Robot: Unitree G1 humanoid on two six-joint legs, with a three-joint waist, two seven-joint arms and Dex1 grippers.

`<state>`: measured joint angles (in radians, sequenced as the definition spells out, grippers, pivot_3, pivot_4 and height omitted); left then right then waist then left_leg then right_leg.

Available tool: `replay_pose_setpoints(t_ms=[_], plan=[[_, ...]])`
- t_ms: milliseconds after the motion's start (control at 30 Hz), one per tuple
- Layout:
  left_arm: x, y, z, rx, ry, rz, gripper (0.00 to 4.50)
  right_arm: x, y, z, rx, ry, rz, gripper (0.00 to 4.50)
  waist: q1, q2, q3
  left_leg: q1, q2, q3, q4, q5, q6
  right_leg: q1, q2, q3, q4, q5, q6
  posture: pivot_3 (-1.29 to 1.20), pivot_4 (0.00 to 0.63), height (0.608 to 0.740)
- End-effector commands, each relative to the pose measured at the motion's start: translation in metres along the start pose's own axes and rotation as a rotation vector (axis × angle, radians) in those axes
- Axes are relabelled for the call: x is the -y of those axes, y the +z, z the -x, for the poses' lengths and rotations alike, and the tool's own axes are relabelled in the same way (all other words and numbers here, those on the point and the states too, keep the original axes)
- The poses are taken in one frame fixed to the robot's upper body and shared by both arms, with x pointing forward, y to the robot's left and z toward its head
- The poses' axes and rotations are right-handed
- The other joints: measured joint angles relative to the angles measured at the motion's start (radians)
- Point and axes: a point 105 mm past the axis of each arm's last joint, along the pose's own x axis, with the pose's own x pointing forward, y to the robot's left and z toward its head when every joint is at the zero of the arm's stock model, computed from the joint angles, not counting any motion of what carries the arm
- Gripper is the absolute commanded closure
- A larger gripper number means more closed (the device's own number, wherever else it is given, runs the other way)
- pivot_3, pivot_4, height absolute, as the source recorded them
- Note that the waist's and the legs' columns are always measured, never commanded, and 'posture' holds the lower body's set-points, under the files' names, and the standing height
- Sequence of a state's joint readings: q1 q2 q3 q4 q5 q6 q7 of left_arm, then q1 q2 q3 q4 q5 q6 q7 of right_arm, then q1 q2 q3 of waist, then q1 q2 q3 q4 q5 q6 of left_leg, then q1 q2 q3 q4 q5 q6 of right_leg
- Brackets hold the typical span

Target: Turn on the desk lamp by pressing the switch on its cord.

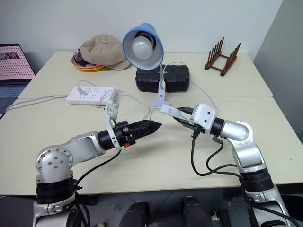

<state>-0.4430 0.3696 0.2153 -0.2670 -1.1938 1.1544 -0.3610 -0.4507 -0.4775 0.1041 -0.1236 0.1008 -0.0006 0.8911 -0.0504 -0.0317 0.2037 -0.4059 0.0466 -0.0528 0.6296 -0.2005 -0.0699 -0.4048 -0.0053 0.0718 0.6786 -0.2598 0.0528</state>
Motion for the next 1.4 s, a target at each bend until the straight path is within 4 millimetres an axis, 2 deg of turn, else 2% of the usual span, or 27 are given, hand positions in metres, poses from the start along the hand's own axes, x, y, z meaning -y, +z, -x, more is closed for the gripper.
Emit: replay_pose_setpoints(t_ms=[33, 267, 467, 667, 1000, 1167, 1400], plan=[[0.006, 0.005, -0.009, 0.001, -0.045, -0.03, 0.0, -0.005, 0.017, 0.002, 0.059, 0.02, 0.06, 3.44, 0.0, 0.0, 0.0, 0.0, 0.0, 0.0, 0.0, 0.0, 0.0, 0.0, 0.0, 0.0, 0.0, 0.0, 0.0, 0.0, 0.15, 0.74], [0.008, 0.012, -0.016, 0.019, -0.083, -0.02, 0.0, -0.009, 0.019, 0.0, 0.067, 0.023, 0.086, 3.44, -0.001, 0.0, 0.0, 0.0, 0.0, 0.0, 0.0, 0.0, 0.0, 0.0, 0.0, 0.0, 0.0, 0.0, 0.0, 0.0, 0.15, 0.74], [0.007, 0.006, -0.017, -0.005, -0.097, -0.017, 0.0, -0.009, 0.024, 0.0, 0.079, 0.021, 0.103, 3.44, -0.001, 0.0, 0.0, 0.0, 0.0, 0.0, 0.0, 0.0, 0.0, 0.0, 0.0, 0.0, -0.001, 0.0, 0.0, 0.0, 0.15, 0.74], [0.007, 0.012, -0.018, 0.028, -0.111, -0.002, 1.11, -0.008, 0.027, 0.0, 0.083, 0.022, 0.112, 3.44, -0.001, 0.0, 0.0, 0.0, 0.0, 0.0, -0.001, 0.0, 0.0, 0.0, 0.0, 0.0, -0.001, 0.0, 0.0, 0.0, 0.15, 0.74], [0.006, 0.01, -0.017, 0.024, -0.112, 0.0, 3.13, -0.007, 0.03, -0.001, 0.088, 0.024, 0.116, 3.44, -0.001, 0.0, 0.0, 0.0, 0.0, 0.0, -0.001, 0.0, 0.0, 0.0, 0.0, 0.0, -0.001, 0.0, 0.0, 0.0, 0.15, 0.74], [0.007, 0.012, -0.017, 0.029, -0.115, 0.001, 3.98, -0.007, 0.03, -0.001, 0.086, 0.026, 0.113, 3.44, -0.001, 0.0, 0.0, -0.001, 0.0, 0.0, -0.001, 0.0, 0.0, 0.0, 0.0, 0.0, -0.002, 0.0, 0.0, 0.0, 0.15, 0.74], [0.008, 0.013, -0.017, 0.035, -0.119, 0.005, 4.02, -0.008, 0.03, -0.002, 0.087, 0.027, 0.111, 3.44, -0.001, 0.0, 0.0, -0.001, 0.0, 0.0, -0.001, 0.0, 0.0, 0.0, 0.0, 0.0, -0.003, 0.0, 0.0, 0.0, 0.15, 0.74]])
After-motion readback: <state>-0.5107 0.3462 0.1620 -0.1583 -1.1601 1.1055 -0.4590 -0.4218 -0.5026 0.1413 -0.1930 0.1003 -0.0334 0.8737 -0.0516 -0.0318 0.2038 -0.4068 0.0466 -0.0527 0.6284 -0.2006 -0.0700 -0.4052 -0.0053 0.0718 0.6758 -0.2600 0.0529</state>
